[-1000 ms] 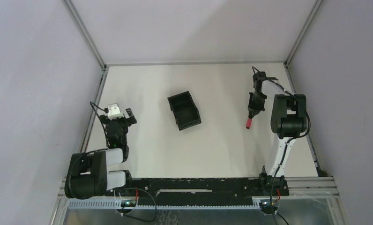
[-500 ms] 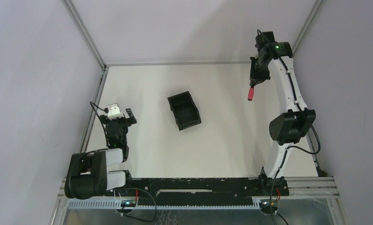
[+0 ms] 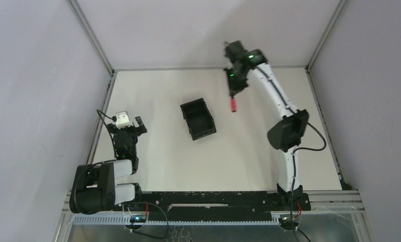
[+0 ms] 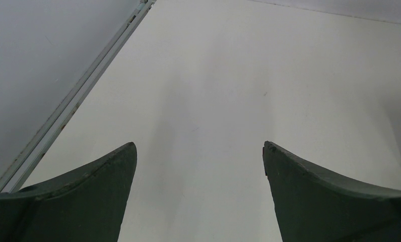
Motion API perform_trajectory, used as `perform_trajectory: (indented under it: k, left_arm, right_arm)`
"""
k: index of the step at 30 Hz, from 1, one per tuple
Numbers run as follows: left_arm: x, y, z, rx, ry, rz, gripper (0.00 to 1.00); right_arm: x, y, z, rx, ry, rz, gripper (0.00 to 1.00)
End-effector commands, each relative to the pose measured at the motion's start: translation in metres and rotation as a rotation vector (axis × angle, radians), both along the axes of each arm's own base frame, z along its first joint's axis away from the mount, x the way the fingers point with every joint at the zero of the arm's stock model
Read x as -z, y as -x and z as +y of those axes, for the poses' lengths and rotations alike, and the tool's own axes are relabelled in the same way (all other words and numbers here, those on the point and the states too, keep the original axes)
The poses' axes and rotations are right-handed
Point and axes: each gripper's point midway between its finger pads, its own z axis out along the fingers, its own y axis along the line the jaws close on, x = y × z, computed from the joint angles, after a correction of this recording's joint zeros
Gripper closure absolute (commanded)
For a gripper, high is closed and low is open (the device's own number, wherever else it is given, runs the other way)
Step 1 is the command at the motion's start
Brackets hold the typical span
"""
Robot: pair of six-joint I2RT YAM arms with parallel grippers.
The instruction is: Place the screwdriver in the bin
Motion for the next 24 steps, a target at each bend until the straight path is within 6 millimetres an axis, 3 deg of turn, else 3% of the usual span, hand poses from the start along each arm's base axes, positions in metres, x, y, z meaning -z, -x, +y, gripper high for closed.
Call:
perform_trajectory:
  k: [1, 5, 11, 16, 24]
  left_arm:
    - [-0.027, -0.013, 0.0, 0.003, -0.022, -0.075, 0.0]
    - [-0.027, -0.013, 0.0, 0.003, -0.022, -0.076, 0.0]
    - [-0.027, -0.013, 0.0, 0.003, -0.022, -0.076, 0.0]
    - [-0.028, -0.013, 0.0, 0.003, -0.022, -0.077, 0.0]
    - [-0.028, -0.013, 0.0, 0.002, -0.022, -0.077, 0.0]
  right_arm:
    - [-0.022, -0.001, 0.115, -0.286, -0.115, -0.175, 1.0]
    - [-0.017, 0.002, 0.173, -0.488, -0.063, -0.299, 1.0]
    - [0.016, -0.008, 0.212, -0.663, 0.089, -0.415, 1.0]
    - [0.06, -0.017, 0.204, -0.673, 0.259, -0.377, 1.0]
    - [0.119, 0.004, 0.196, -0.694, 0.256, -0.239, 1.0]
